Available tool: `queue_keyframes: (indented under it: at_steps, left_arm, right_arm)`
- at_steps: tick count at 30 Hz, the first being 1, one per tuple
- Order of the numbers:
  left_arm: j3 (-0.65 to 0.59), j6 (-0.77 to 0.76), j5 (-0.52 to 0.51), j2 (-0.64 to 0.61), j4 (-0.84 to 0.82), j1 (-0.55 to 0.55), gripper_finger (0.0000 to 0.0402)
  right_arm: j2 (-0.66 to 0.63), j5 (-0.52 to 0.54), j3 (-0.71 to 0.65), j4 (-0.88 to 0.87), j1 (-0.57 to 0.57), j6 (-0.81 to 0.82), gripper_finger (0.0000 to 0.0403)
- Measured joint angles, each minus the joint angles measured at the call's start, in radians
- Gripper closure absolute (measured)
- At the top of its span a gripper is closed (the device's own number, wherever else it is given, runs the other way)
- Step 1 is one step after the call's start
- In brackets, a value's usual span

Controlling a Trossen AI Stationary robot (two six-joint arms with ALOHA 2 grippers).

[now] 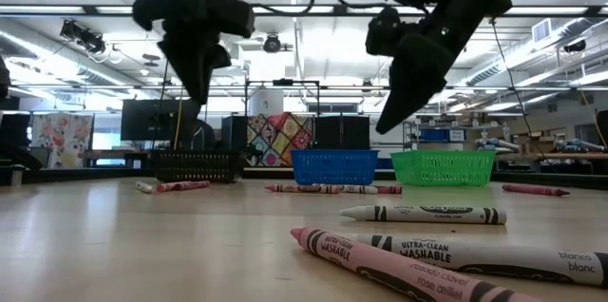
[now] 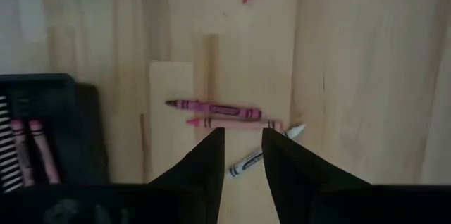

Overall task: Sort crayons
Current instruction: Put the red crayon into the blue bin

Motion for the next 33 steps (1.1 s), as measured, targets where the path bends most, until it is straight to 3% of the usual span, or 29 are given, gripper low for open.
queue_keyframes:
  at_steps: [12,33]
  left_arm:
    - [-0.126,-0.03,-0.009,0.003,0.191,0.001,0.0294]
    - [-0.131,-0.042,-0.019,0.004,0.269,0.002,0.0294]
  right_arm:
    - [0.085,-0.002,0.0,0.049,0.009,0.002,0.0316]
    - [0.154,0.033,0.0,0.08,0.071,0.061,0.0316]
